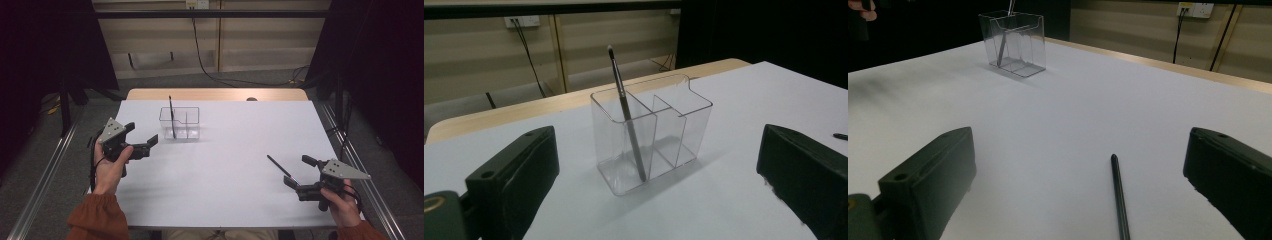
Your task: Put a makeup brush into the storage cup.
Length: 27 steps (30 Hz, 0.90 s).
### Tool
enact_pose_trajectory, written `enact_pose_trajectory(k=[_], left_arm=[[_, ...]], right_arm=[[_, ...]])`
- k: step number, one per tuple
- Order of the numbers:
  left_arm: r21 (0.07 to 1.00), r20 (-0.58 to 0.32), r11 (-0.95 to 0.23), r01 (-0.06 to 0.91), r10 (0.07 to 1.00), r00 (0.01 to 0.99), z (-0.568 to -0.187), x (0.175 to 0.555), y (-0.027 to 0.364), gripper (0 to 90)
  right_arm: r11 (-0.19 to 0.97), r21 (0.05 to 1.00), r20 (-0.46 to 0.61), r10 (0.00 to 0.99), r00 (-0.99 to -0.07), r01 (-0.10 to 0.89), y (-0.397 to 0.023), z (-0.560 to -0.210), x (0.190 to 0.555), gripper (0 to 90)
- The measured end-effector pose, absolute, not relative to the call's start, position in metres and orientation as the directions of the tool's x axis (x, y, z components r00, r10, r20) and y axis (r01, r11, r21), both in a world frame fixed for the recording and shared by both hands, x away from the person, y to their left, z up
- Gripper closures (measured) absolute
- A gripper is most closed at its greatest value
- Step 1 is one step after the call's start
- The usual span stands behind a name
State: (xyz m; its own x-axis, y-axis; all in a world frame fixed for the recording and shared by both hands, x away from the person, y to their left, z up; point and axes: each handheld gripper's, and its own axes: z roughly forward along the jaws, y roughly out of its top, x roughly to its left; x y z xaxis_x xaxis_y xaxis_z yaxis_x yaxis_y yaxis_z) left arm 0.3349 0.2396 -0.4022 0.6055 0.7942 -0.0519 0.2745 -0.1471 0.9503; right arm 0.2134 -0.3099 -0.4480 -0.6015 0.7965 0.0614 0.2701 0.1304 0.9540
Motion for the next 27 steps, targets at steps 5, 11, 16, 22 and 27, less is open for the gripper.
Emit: enact_pose_trajectory(k=[5, 11, 16, 22, 27], left_arm=[[0.951, -0.055, -0.143, 0.275, 0.797, 0.602, -0.405, 0.323, 0.243, 3.4], [0.953, -0.065, -0.126, 0.275, 0.804, 0.592, -0.410, 0.311, 0.250, 3.3], [0.957, -0.072, -0.109, 0.270, 0.811, 0.581, -0.418, 0.300, 0.254, 3.5], [0.957, -0.063, -0.119, 0.266, 0.806, 0.588, -0.423, 0.290, 0.256, 3.4], [0.957, -0.042, -0.140, 0.254, 0.799, 0.600, -0.427, 0.278, 0.255, 3.6]], right_arm=[[0.129, 0.954, 0.062, 0.797, -0.600, 0.270, -0.310, -0.448, 0.213, 0.0], [0.131, 0.953, 0.062, 0.797, -0.600, 0.272, -0.310, -0.448, 0.213, 0.0], [0.133, 0.953, 0.061, 0.798, -0.600, 0.273, -0.310, -0.448, 0.214, 0.0], [0.132, 0.953, 0.061, 0.798, -0.600, 0.272, -0.310, -0.448, 0.213, 0.0], [0.132, 0.953, 0.060, 0.798, -0.600, 0.271, -0.310, -0.448, 0.214, 0.0]])
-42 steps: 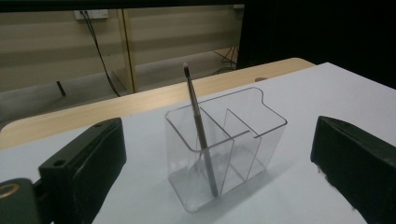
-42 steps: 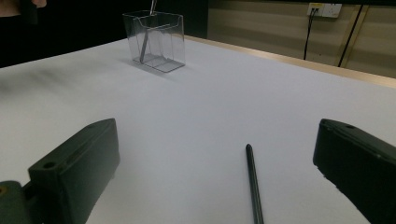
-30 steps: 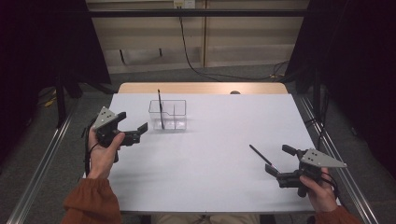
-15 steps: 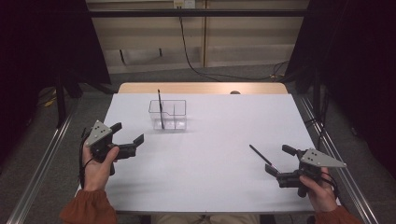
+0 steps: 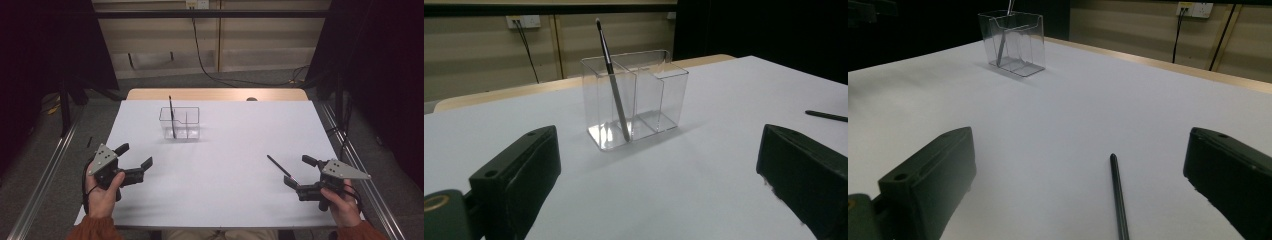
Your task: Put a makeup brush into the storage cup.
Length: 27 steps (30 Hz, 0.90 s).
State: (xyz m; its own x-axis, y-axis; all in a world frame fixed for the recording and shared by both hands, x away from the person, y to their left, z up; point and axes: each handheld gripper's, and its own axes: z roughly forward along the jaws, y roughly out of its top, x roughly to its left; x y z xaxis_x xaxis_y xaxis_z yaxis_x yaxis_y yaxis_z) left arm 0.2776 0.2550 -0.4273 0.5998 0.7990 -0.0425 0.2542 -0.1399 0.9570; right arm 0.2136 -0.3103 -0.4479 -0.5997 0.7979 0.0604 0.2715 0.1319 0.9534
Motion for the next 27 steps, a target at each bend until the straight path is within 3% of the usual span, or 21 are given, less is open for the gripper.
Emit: enact_pose_trajectory(k=[27], left_arm=[[0.951, -0.041, -0.161, 0.265, 0.782, 0.622, -0.440, 0.250, 0.254, 2.9]], right_arm=[[0.115, 0.960, 0.060, 0.807, -0.587, 0.256, -0.313, -0.445, 0.213, 0.0]])
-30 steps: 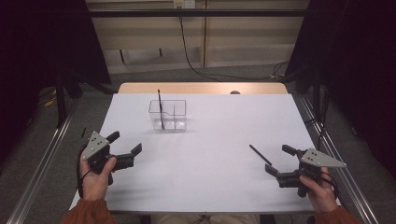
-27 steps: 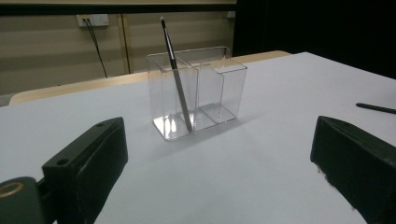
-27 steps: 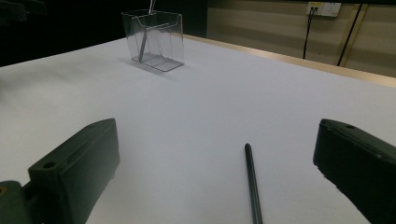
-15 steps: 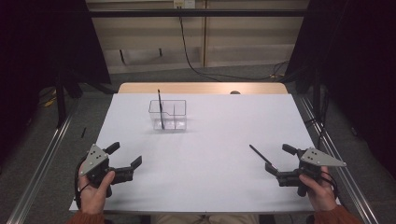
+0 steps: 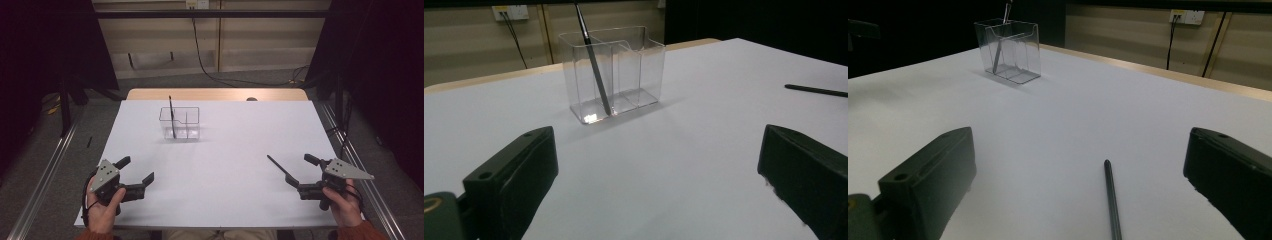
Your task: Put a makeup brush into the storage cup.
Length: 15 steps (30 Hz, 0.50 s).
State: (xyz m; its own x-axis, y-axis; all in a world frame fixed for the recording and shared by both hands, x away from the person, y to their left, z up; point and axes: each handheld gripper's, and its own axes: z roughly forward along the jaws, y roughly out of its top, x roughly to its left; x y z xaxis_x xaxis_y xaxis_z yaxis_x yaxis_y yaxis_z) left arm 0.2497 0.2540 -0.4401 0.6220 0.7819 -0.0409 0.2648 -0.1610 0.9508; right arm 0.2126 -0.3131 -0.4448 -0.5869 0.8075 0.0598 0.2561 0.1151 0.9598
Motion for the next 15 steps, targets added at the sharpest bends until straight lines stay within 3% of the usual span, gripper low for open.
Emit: enact_pose_trajectory(k=[15], left_arm=[[0.948, -0.047, -0.159, 0.277, 0.789, 0.613, -0.4409, 0.2504, 0.2568, 2.9]], right_arm=[[0.100, 0.962, 0.066, 0.816, -0.575, 0.252, -0.3130, -0.4424, 0.2158, 0.1]])
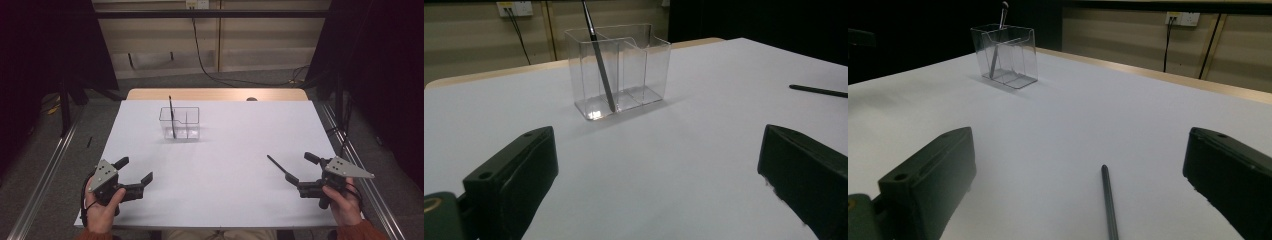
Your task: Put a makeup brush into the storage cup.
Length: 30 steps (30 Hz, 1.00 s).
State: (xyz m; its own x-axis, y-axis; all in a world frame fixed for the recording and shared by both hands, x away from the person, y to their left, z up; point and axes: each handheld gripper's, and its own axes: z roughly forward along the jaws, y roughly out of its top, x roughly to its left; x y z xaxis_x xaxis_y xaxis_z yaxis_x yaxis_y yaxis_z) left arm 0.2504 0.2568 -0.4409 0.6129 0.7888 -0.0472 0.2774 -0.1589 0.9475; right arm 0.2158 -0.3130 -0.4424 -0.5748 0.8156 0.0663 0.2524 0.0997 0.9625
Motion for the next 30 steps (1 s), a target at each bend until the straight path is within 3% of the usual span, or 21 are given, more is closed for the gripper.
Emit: enact_pose_trajectory(k=[17, 30], left_arm=[[0.947, -0.042, -0.167, 0.274, 0.782, 0.622, -0.440, 0.251, 0.253, 2.9], [0.947, -0.040, -0.169, 0.273, 0.783, 0.621, -0.440, 0.251, 0.253, 2.9]], right_arm=[[0.084, 0.961, 0.074, 0.840, -0.537, 0.262, -0.317, -0.423, 0.242, 0.0], [0.182, 0.929, 0.035, 0.825, -0.564, 0.324, -0.310, -0.410, 0.278, 0.6]])
